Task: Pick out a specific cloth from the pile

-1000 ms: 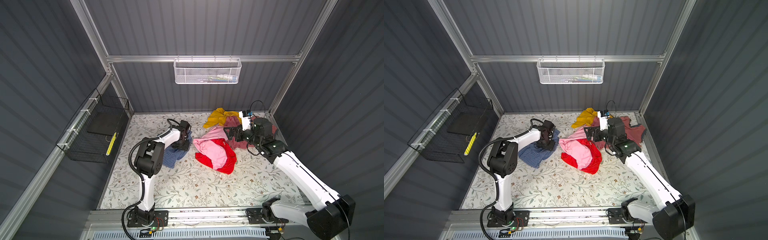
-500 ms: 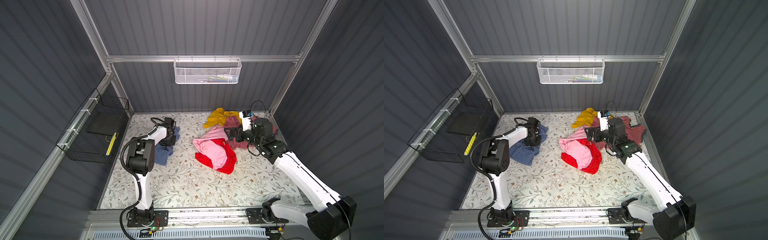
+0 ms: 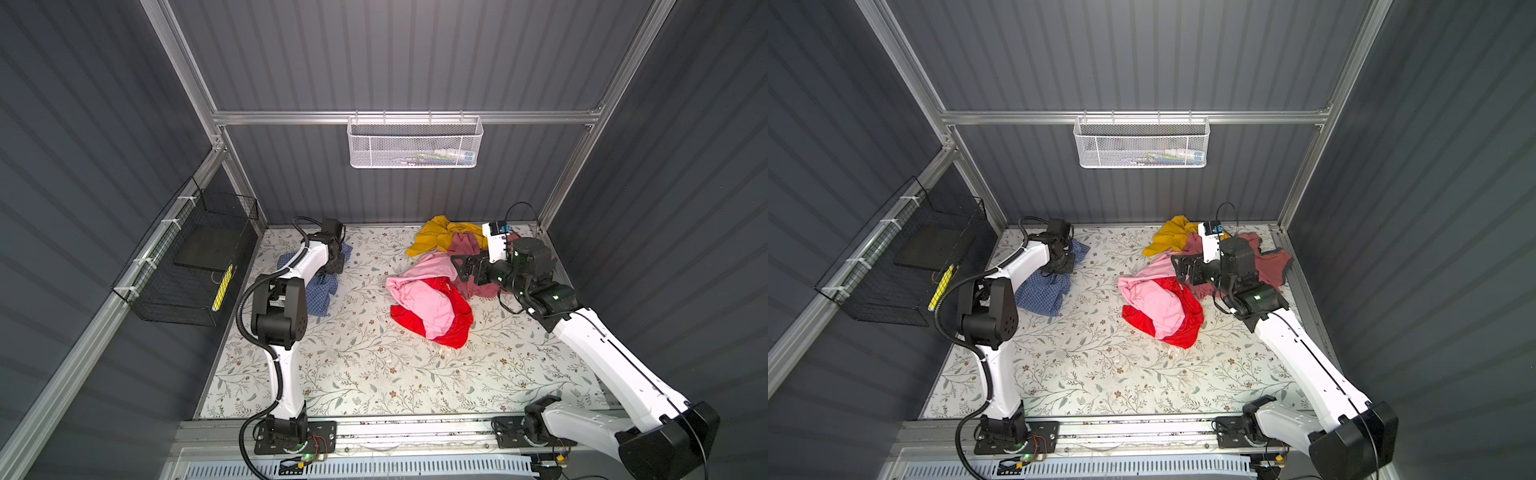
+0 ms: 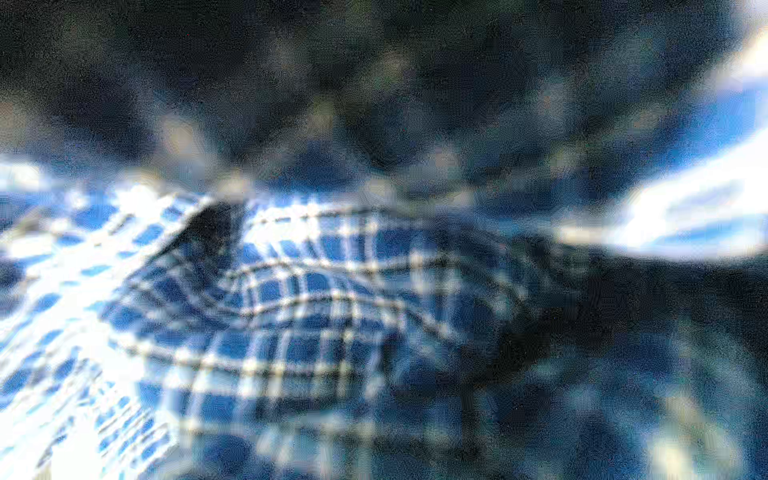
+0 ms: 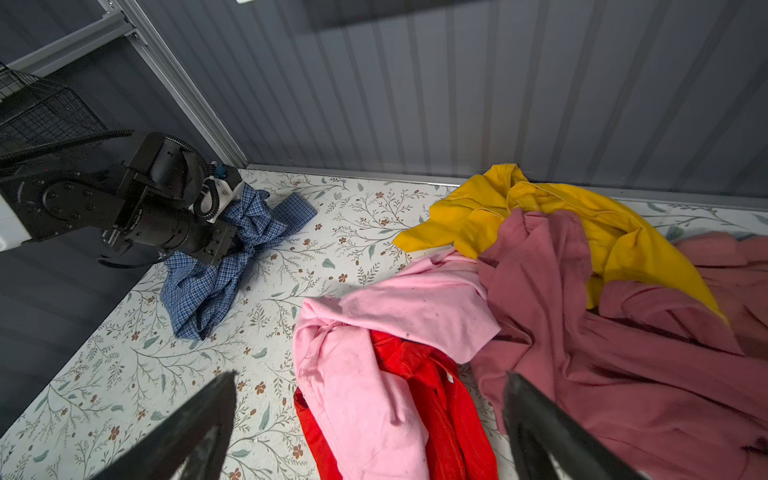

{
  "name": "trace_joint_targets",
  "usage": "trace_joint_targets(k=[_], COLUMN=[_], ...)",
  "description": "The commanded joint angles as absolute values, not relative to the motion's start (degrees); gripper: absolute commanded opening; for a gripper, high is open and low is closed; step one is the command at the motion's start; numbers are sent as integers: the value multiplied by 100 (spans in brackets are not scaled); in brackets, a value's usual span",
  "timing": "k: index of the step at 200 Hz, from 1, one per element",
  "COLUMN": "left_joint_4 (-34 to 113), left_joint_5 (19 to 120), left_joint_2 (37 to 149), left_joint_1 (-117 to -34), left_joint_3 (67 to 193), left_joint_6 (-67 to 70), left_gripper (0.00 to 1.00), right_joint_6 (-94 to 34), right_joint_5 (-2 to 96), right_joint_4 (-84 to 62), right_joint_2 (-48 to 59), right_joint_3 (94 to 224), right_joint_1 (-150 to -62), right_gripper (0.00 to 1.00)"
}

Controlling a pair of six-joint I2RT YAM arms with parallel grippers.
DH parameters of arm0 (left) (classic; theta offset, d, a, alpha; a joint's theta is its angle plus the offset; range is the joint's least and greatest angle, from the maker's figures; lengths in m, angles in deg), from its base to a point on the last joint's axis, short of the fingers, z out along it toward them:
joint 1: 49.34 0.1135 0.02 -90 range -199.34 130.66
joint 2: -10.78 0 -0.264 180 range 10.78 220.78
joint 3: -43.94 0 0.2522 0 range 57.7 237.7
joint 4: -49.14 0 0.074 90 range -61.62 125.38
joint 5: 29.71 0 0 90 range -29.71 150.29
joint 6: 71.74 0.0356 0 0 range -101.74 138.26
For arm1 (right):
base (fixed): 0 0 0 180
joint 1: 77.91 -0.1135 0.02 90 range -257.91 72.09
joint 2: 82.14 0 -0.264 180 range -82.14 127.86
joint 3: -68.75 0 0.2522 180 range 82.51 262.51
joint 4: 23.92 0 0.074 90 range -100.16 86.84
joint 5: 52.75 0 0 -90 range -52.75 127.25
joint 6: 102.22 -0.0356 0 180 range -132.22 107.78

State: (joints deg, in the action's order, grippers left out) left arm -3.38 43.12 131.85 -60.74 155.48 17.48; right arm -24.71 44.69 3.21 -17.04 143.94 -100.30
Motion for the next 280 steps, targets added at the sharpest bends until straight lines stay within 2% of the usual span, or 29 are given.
trace_joint_targets(k=[1, 57, 134, 179, 190, 203, 216, 226, 234, 258, 280], left_joint_4=[-242, 49, 28, 9, 86, 113, 141, 184, 240, 495, 634], left_joint_5=[4364, 4761, 5731, 5972, 5895, 5897, 5847, 5783, 5702, 5500, 5497], left_joint_2=[13704, 13951, 13550, 13419, 13409, 13378, 13340, 13289, 13233, 12981, 12711], left_joint_1=[-6061, -6062, -5943, -5803, -5804, -5802, -5803, -5804, -5803, -5802, -5804], left_joint_3=[15667, 15574, 15073, 15126, 15142, 15148, 15140, 15126, 15109, 14991, 14939], left_joint_6=[2416, 4181, 5707, 5749, 5520, 5444, 5394, 5360, 5308, 5168, 5071], left_gripper=[0, 0, 0, 0, 6, 25, 36, 55, 66, 84, 95], right_joint_6=[-2393, -2393, -2330, -2365, -2365, -2367, -2357, -2351, -2341, -2297, -2207], right_joint_5=[4342, 4331, 4278, 4296, 4305, 4322, 4321, 4321, 4314, 4271, 4188], right_joint_4=[290, 348, 458, 412, 400, 403, 406, 406, 405, 408, 452], right_joint_2=[-1770, -1770, -1771, -1731, -1706, -1678, -1671, -1677, -1689, -1710, -1729], right_joint_3=[14312, 14340, 14350, 14279, 14289, 14313, 14318, 14316, 14316, 14281, 14277], right_joint_1=[-10050, -10049, -10049, -10050, -10048, -10043, -10050, -10050, -10050, -10050, -10041], right_gripper=[99, 99, 99, 99, 99, 99, 99, 99, 99, 99, 99])
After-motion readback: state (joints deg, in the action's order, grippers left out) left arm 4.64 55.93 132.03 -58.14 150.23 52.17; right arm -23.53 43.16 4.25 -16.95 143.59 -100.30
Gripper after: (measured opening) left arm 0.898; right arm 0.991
